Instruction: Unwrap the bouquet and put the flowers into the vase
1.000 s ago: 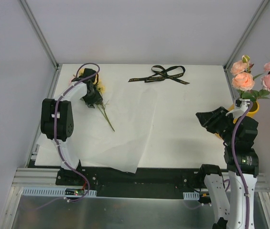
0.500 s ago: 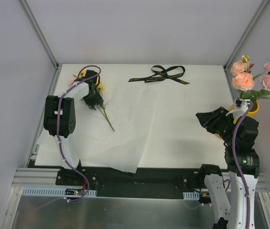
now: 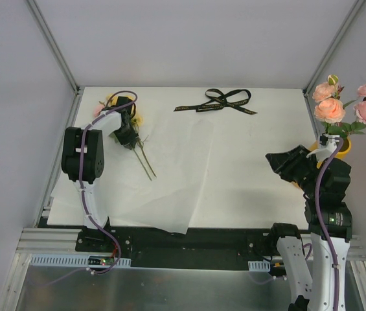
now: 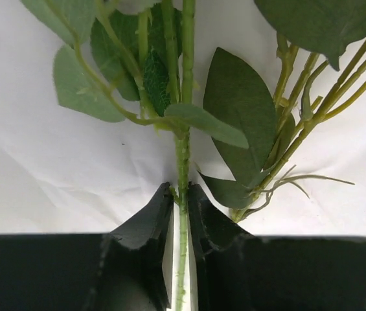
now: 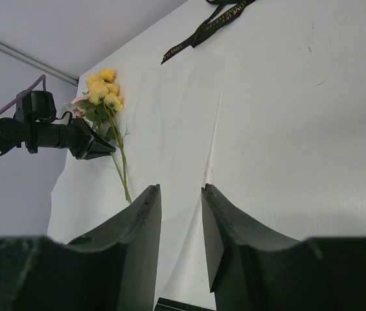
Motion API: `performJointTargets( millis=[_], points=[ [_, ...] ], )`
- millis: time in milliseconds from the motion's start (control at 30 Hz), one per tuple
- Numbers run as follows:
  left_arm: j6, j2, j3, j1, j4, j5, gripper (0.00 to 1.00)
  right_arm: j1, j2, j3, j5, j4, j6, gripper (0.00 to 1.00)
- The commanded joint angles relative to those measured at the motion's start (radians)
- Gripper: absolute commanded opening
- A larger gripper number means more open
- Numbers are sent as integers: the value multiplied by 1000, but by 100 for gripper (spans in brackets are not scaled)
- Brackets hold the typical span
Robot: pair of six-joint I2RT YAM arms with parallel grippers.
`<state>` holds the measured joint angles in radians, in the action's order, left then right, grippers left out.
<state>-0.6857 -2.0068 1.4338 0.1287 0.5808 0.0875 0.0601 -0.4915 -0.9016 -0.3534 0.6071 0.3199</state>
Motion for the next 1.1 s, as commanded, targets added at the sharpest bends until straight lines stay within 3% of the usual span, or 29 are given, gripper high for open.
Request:
performJointTargets(
  millis=[0,33,467,633,700,867,967,1067],
  points=[
    [29,3,28,-12,10,6,4,-5,4,-63,-5,5,-5,38],
    [35,17,27,-11,10,11,0,-5,7,-72,-9,9,-5,38],
    [84,316,20,-11,19,83,0,-5,5,-125,19,66,5,41],
    [132,430,22,-12,25,40,0,-6,-24,-108,-76,23,70,44],
    [167,483,20,-12,22,-62,0,-6,-70,-111,-120,25,97,44],
    [299,591,-15,-9,-4,-513,0,-58,-148,-82,-161,-76,177,45],
    [368,673,-84,9,-36,-691,0,-178,-197,-76,-86,-139,208,46],
    [426,759,-151,81,-84,-753,0,-359,-271,-79,28,-211,243,48]
  ],
)
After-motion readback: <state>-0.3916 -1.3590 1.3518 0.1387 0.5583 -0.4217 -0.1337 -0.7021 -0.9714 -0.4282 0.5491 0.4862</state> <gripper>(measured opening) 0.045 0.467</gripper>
